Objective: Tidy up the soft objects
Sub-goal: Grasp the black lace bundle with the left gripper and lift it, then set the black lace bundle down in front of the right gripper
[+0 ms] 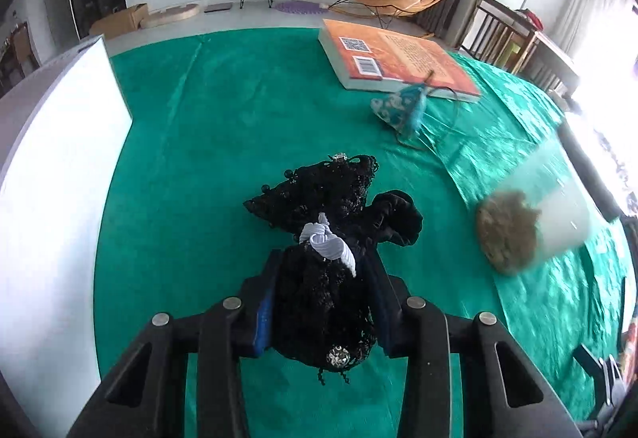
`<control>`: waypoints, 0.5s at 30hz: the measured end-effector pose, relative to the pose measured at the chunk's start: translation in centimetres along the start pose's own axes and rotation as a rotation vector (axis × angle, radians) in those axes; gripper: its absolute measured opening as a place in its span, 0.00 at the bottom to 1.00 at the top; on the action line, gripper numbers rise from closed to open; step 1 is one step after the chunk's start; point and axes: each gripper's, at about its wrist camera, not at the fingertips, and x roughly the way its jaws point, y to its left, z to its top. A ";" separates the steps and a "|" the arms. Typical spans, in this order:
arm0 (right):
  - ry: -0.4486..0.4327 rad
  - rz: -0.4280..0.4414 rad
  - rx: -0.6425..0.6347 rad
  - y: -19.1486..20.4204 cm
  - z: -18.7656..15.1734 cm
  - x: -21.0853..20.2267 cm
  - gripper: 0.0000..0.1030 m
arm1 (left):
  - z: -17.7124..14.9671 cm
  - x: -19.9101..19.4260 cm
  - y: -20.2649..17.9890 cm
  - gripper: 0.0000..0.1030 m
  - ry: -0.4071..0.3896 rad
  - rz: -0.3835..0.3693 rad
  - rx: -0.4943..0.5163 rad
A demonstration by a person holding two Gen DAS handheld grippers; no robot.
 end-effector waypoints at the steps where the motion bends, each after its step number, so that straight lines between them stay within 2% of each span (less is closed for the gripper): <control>1: 0.000 0.001 0.001 0.0 0.0 0.0 0.88 | -1.5 -0.9 -0.6 0.38 0.014 -0.020 0.018; 3: -0.004 0.004 0.008 -0.1 -0.1 -0.1 0.88 | -4.4 -2.2 -2.3 0.38 0.048 -0.071 0.073; 6: 0.006 -0.036 0.061 -1.0 -0.9 -0.8 0.87 | -7.2 -3.1 -5.8 0.38 0.083 -0.167 0.143; 9: 0.009 -0.054 0.141 -2.4 -2.3 -2.1 0.87 | -7.2 -3.1 -10.1 0.38 0.078 -0.260 0.193; 12: 0.005 -0.073 0.177 -3.5 -3.4 -3.1 0.87 | -6.1 -3.4 -15.6 0.39 0.029 -0.349 0.261; 13: 0.002 -0.084 0.183 -3.8 -3.7 -3.2 0.87 | -5.5 -3.6 -17.2 0.42 0.005 -0.379 0.275; 14: -0.003 -0.093 0.186 -4.0 -3.9 -3.3 0.87 | -5.1 -3.9 -18.5 0.52 -0.014 -0.394 0.292; 15: -0.007 -0.101 0.187 -4.2 -4.0 -3.4 0.87 | -4.7 -4.1 -19.4 0.76 -0.027 -0.381 0.309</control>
